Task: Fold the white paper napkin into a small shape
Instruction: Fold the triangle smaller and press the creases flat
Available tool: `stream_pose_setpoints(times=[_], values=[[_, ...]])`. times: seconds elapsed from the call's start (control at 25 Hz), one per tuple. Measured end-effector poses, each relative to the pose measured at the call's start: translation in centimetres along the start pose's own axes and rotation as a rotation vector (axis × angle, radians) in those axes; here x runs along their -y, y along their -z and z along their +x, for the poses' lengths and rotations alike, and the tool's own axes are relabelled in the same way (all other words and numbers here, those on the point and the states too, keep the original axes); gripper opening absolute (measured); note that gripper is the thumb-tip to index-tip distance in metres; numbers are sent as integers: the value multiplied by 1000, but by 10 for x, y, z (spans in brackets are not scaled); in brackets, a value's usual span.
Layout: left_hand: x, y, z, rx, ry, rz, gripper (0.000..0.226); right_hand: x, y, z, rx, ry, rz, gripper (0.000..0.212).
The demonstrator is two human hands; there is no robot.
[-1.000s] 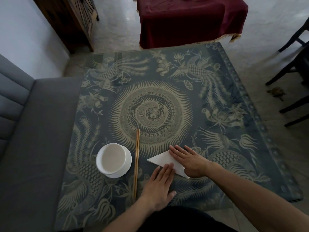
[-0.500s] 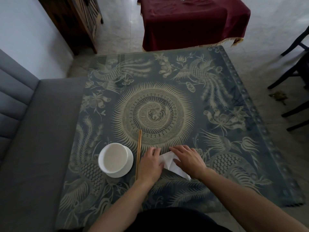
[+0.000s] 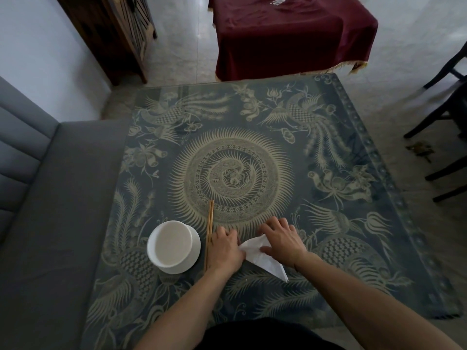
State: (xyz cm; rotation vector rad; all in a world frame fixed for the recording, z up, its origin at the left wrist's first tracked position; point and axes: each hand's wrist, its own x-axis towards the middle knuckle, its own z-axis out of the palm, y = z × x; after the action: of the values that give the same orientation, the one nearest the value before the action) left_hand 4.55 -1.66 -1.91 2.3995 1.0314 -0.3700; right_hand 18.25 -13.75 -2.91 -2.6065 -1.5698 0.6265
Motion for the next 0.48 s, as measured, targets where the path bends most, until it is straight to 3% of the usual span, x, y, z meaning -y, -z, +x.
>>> stream_pose_setpoints(times=[0.24,0.48], values=[[-3,0,1,85,28,-153,28,-1,5,2,29,0,25,40],[0,2,6,21,-38,-247,6,-1,3,-4,24,-88,79,31]])
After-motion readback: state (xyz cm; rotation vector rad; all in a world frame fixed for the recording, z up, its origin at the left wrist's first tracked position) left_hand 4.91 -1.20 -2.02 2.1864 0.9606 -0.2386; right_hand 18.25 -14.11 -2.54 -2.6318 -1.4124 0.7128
